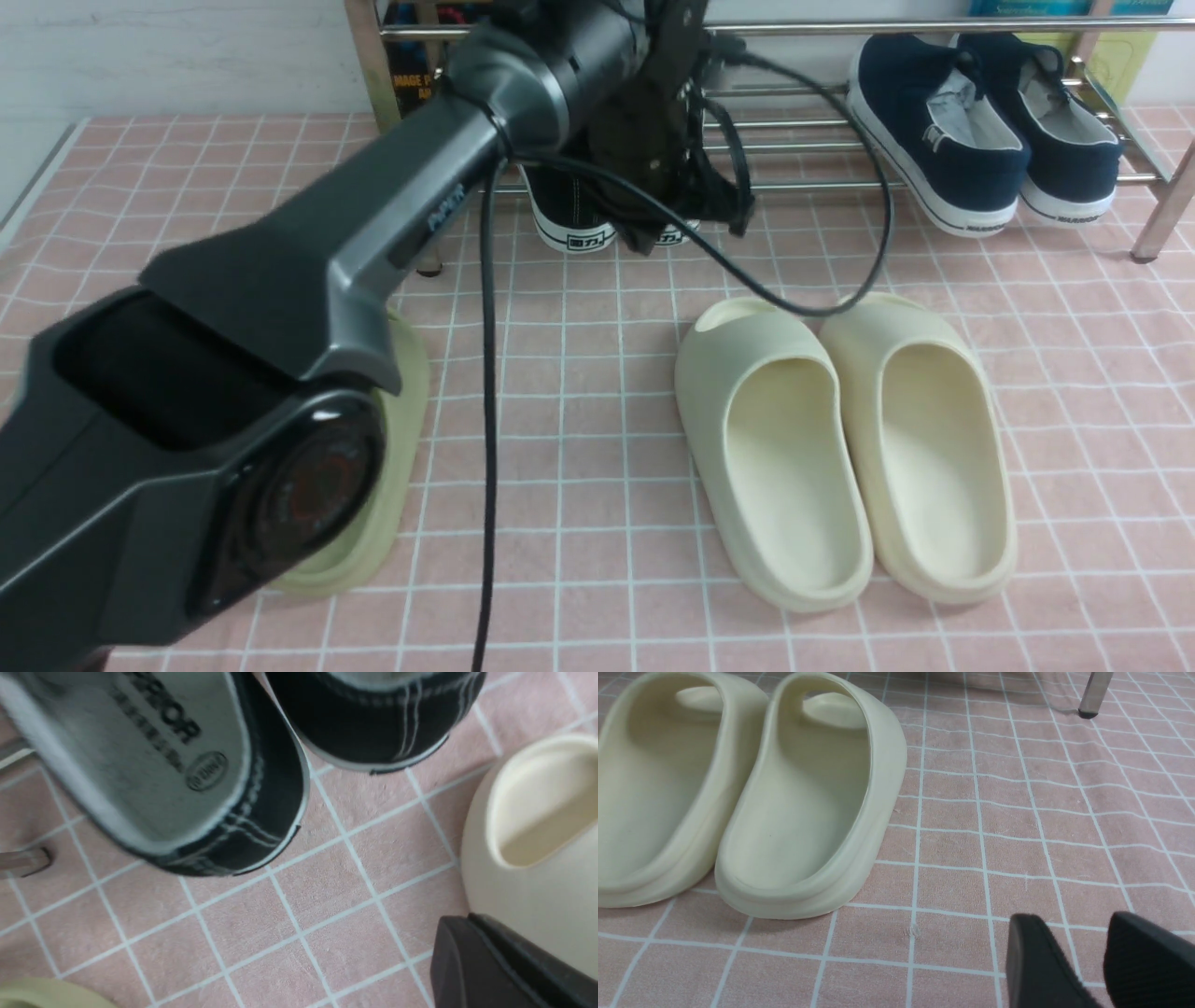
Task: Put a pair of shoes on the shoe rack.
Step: Use the left arm to put a shoe into the shoe rack
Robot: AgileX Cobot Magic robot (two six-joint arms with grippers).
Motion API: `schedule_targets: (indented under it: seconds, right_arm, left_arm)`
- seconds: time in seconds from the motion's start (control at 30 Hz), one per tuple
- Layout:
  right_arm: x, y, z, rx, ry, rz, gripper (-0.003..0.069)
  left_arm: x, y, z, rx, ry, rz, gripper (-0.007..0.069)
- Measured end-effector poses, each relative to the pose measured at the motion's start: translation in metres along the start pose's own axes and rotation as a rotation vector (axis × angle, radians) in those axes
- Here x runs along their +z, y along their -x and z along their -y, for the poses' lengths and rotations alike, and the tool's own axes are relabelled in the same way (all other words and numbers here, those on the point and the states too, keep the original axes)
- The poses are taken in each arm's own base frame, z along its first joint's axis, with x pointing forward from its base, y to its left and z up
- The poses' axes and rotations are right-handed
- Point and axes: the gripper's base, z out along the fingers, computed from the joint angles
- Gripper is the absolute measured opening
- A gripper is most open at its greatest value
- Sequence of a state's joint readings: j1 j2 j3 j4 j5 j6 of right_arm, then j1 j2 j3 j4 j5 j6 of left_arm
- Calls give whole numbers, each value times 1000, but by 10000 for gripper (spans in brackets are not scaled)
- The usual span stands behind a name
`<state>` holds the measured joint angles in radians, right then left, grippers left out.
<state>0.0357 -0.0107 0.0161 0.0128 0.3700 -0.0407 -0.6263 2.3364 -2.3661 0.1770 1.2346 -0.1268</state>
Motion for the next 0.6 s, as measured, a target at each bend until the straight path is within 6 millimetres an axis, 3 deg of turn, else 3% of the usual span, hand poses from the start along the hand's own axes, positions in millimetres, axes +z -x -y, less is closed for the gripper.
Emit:
schedule_targets:
  seconds: [0.23,0.6]
  right_arm:
    - [0,0,0,0,0,0,239]
    - [0,0,0,0,0,0,239]
  left_arm:
    - [35,-6,-15,-3,126,-51,9]
    - [32,-3,-29,18,251,-29,15]
